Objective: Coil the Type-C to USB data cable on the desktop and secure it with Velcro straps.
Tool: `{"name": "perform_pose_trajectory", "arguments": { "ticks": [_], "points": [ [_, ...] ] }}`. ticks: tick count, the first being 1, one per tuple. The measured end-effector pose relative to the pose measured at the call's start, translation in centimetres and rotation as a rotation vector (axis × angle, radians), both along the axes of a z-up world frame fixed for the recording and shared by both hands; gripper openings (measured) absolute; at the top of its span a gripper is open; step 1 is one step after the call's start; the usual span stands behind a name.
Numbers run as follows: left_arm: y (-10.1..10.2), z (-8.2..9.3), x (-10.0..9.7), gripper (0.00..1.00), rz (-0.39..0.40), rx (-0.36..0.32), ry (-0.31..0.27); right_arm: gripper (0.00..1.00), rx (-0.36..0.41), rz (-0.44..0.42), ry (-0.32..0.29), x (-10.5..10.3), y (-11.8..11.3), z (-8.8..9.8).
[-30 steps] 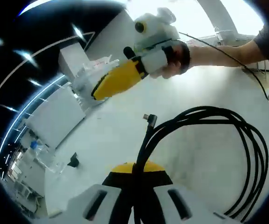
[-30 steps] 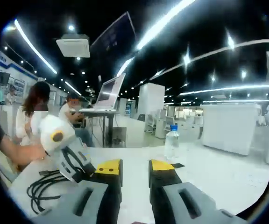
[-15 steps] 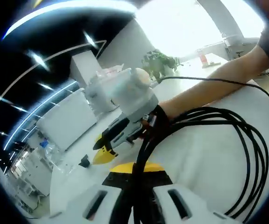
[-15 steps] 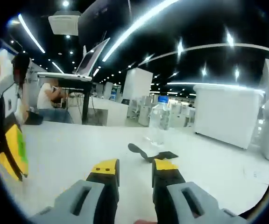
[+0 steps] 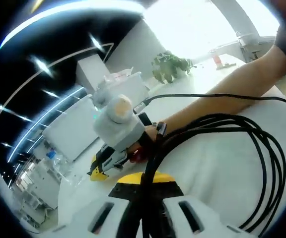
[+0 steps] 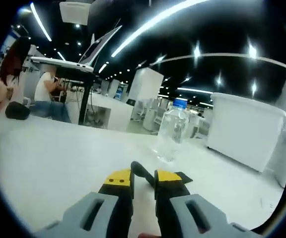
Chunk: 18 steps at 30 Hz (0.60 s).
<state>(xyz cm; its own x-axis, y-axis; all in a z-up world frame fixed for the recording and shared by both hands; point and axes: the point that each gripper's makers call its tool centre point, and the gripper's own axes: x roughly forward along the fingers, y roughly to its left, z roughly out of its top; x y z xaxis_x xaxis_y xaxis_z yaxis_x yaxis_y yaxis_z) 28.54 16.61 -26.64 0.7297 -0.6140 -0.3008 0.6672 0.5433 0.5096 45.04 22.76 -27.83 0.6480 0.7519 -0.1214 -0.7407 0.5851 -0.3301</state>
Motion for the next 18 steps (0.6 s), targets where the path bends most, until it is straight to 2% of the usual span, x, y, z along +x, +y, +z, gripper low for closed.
{"name": "perform_pose_trajectory", "arguments": {
  "ticks": [7,9,13,15,18],
  "points": [
    [-0.2,-0.3,-0.1,0.04,-0.005,0.007,-0.002,0.02,0.026,0.014,0.01,-1.0,-0.3,0.2],
    [-0.2,-0.4,-0.1,0.04,-0.005,0.008,0.002,0.02,0.033,0.026,-0.001,-1.3,-0.3,0.4],
    [-0.1,-0.5,0.0,0.04,-0.006,-0.003,0.015,0.02,0.047,0.044,0.021,-2.0,-0.5,0.4],
    [-0.2,-0.4,-0.1,0.04,-0.018,-0.034,0.037,0.02,0.055,0.052,0.038,-2.6,-0.9,0.3],
    [-1.0,-0.1,-0.7,0.04,-0.066,-0.118,0.085,0.02,0.04,0.065,0.033,-3.8,-1.7,0.2]
  ]
}}
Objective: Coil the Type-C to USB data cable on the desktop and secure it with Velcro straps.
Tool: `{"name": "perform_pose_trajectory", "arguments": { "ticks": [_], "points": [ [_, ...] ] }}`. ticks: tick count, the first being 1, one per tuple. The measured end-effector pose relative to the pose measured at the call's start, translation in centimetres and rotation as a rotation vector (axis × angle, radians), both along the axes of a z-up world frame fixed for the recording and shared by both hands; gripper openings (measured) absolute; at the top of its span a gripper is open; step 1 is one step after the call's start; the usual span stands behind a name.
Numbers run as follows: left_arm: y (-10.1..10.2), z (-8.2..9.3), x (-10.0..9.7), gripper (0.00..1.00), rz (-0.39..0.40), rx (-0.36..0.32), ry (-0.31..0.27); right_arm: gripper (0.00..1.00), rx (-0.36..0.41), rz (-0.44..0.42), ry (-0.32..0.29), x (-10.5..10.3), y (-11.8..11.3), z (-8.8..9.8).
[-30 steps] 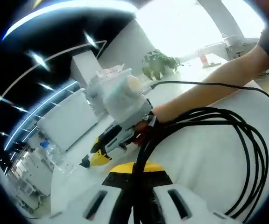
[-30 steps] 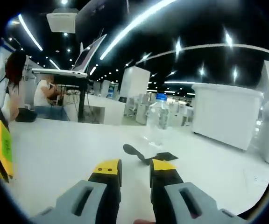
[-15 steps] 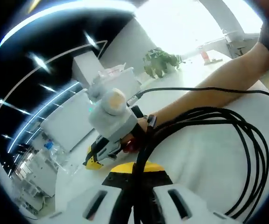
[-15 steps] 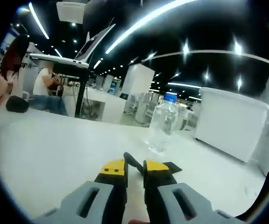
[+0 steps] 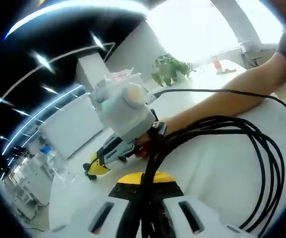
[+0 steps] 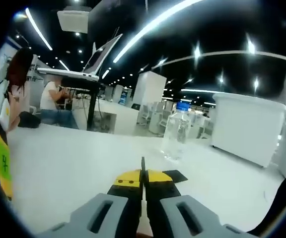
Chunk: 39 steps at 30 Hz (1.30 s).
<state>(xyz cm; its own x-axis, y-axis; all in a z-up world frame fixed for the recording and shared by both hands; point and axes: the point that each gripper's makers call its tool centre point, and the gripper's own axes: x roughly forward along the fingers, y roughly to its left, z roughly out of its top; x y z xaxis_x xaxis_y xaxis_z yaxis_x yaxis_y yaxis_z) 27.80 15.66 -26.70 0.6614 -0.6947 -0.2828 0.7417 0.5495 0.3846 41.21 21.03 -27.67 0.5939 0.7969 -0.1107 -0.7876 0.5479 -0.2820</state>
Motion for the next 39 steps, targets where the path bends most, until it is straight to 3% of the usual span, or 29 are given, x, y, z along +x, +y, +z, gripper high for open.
{"name": "perform_pose_trajectory", "arguments": {
  "ticks": [9,13,17,28,35,39],
  "points": [
    [-1.9,0.2,-1.6,0.04,-0.107,-0.065,0.039,0.02,-0.024,0.03,-0.013,-4.6,-5.0,0.0],
    [-2.0,0.4,-1.5,0.04,-0.113,-0.071,0.038,0.02,-0.009,0.051,-0.011,-7.7,-8.0,0.2],
    [-1.9,1.1,-1.8,0.04,-0.124,-0.116,0.044,0.02,0.007,0.047,-0.011,-8.9,-10.4,0.6],
    [-1.8,1.2,-1.7,0.04,-0.123,-0.117,0.036,0.02,0.001,0.017,-0.006,-14.1,-16.2,0.7],
    [-1.9,1.2,-1.6,0.04,-0.122,-0.114,0.033,0.02,-0.017,0.058,-0.021,-17.5,-17.8,0.6],
    [-2.0,1.2,-1.7,0.04,-0.124,-0.109,0.026,0.02,0.002,0.053,-0.031,-17.3,-17.8,1.0]
  ]
}}
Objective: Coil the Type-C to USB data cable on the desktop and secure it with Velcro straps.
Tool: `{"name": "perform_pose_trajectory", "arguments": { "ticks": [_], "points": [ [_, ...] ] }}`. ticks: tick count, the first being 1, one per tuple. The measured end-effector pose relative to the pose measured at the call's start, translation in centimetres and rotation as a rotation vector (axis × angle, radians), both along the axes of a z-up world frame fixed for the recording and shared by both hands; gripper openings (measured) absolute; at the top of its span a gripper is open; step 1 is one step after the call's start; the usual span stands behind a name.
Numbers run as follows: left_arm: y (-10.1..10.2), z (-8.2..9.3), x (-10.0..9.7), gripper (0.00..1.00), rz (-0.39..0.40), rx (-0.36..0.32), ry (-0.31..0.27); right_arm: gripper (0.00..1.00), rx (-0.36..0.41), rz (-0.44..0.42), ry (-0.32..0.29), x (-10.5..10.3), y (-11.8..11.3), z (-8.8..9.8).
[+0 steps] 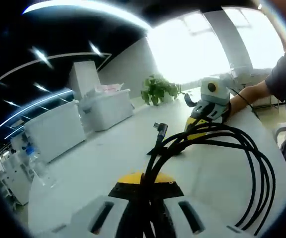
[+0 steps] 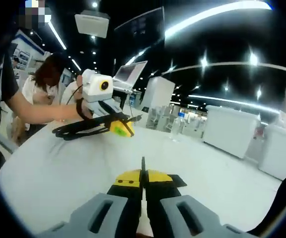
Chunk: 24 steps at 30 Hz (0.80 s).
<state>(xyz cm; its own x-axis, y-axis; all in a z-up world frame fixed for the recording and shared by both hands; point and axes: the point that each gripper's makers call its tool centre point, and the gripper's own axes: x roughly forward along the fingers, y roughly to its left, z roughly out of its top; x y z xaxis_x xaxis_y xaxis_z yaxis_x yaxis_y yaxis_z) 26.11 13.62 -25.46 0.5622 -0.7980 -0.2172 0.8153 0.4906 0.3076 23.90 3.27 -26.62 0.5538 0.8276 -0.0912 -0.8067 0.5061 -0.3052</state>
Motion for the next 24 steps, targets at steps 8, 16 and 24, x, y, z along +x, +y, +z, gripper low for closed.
{"name": "perform_pose_trajectory", "arguments": {
  "ticks": [8,16,24],
  "points": [
    [-0.6,1.0,-1.1,0.04,0.011,-0.06,0.023,0.06,0.055,-0.005,0.014,0.0,-0.2,0.6],
    [-2.3,2.8,-3.6,0.04,0.01,0.02,-0.049,0.13,0.125,0.014,0.033,-0.7,-0.3,1.5],
    [-4.1,3.4,-4.2,0.04,0.0,0.047,-0.089,0.17,0.174,0.034,0.051,-2.0,-0.6,2.2]
  ]
}}
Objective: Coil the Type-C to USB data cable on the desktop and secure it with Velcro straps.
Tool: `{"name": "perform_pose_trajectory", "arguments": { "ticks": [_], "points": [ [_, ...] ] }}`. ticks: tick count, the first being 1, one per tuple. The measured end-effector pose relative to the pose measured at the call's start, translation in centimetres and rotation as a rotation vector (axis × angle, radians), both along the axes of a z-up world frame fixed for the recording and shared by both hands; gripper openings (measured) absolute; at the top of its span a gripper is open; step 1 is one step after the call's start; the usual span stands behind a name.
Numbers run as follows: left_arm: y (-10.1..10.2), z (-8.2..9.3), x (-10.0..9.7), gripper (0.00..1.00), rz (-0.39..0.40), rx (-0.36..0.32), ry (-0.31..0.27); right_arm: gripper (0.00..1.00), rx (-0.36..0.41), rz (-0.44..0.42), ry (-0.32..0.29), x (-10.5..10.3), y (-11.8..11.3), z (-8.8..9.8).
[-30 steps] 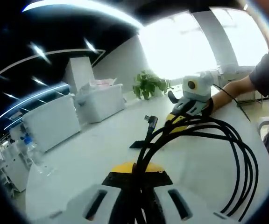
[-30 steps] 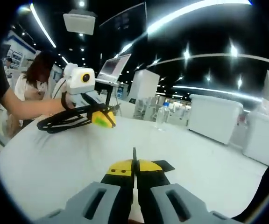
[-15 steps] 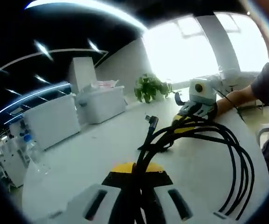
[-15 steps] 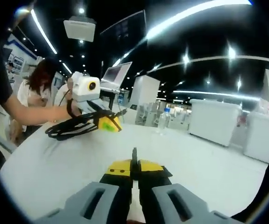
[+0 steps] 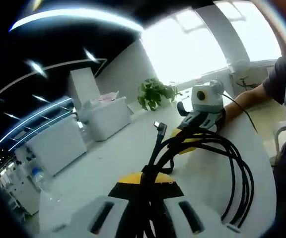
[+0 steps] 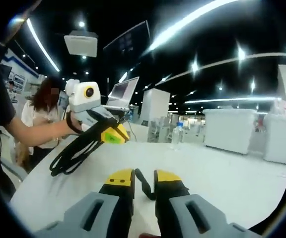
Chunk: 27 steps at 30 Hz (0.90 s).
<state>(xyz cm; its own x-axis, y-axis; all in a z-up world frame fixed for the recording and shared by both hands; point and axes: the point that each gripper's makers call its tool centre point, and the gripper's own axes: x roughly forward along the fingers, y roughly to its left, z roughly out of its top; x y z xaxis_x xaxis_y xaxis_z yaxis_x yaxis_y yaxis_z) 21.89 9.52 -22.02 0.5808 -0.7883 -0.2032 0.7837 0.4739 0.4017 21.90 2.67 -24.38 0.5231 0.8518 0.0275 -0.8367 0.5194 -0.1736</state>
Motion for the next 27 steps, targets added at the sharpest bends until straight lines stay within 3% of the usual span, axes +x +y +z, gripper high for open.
{"name": "perform_pose_trajectory", "arguments": {
  "ticks": [3,7,13,16,20,23,27],
  "points": [
    [-0.9,0.4,-0.3,0.04,-0.019,0.008,-0.005,0.18,0.041,-0.016,0.005,0.3,-0.4,0.9],
    [-2.3,0.3,-0.2,0.04,-0.027,0.032,0.004,0.18,0.17,-0.114,0.031,1.9,-2.7,3.0],
    [-5.1,-0.5,0.6,0.04,-0.052,0.096,0.009,0.18,0.37,-0.185,0.073,3.2,-6.3,6.1],
    [-6.5,-0.7,1.4,0.04,-0.063,0.103,0.015,0.18,0.365,-0.214,0.058,3.6,-7.0,6.2],
    [-7.8,-1.3,2.5,0.04,-0.063,0.107,0.03,0.19,0.291,-0.212,0.002,3.2,-6.4,6.3],
    [-8.1,-1.7,3.6,0.04,-0.044,0.124,0.011,0.18,0.297,-0.214,-0.015,3.1,-6.6,6.8],
    [-8.3,-2.3,4.4,0.04,-0.044,0.134,-0.009,0.2,0.363,-0.206,0.009,3.1,-7.1,7.5]
  ]
}}
